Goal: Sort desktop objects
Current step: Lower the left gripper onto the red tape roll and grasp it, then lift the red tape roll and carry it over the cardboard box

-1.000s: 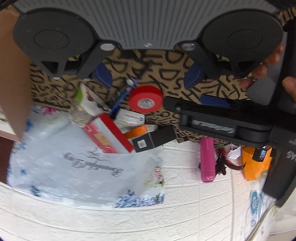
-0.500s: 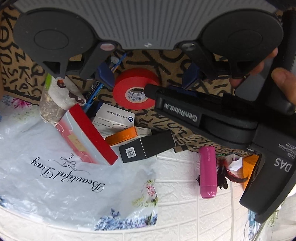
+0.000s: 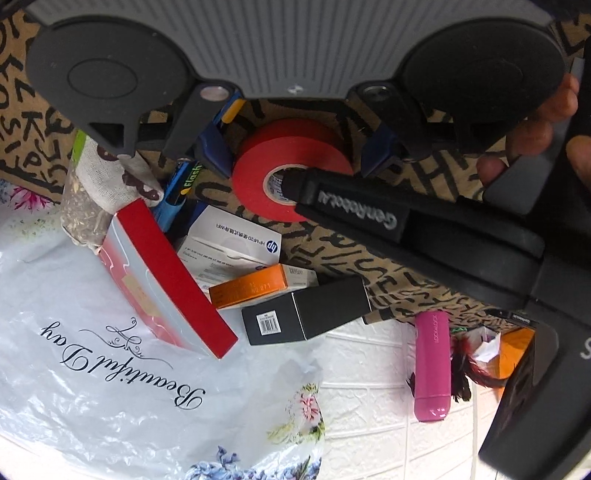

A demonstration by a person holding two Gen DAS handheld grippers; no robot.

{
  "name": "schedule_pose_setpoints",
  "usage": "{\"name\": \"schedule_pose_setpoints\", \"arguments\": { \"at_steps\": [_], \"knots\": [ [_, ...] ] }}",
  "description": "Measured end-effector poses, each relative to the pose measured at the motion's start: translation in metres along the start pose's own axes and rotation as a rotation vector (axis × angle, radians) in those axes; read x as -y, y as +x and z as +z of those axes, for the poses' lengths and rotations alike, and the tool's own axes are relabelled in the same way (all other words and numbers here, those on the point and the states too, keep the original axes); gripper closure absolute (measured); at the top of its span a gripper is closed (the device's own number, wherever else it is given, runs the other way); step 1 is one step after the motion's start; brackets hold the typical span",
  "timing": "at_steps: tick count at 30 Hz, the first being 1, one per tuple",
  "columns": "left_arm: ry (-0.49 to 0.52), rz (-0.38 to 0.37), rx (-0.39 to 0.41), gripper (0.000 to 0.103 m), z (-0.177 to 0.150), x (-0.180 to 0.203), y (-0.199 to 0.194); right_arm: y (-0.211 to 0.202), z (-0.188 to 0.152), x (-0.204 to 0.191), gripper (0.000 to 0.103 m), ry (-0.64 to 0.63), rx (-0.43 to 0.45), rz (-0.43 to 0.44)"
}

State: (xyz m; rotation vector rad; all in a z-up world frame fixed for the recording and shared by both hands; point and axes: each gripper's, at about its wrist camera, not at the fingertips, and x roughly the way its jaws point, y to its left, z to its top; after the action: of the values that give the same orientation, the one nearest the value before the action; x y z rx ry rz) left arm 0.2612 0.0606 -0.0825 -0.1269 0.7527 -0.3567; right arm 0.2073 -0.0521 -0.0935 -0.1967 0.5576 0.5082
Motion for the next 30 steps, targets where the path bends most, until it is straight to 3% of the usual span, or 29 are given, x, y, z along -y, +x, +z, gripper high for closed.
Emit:
{"name": "schedule_pose_setpoints", "arguments": {
  "at_steps": [7,17,24,30],
  "knots": [
    [0.032,0.052,-0.010,0.070,-0.013,0.014,-0.016,-0.012,-0.003,-0.002,0.034,0.002,-0.021,0.013],
    [-0.057,0.061,-0.021,0.072,-0.055,0.032,-0.067,-0.069,-0.029,-0.028,0.034,-0.101,-0.019,0.044],
    [-0.075,0.023,0.002,0.072,-0.083,0.067,-0.101,-0.124,-0.051,-0.033,0.034,-0.113,0.009,0.028],
    [-0.004,-0.026,0.023,0.072,-0.090,0.115,-0.120,-0.175,-0.069,-0.016,0.034,-0.064,0.060,-0.029]
  ]
}}
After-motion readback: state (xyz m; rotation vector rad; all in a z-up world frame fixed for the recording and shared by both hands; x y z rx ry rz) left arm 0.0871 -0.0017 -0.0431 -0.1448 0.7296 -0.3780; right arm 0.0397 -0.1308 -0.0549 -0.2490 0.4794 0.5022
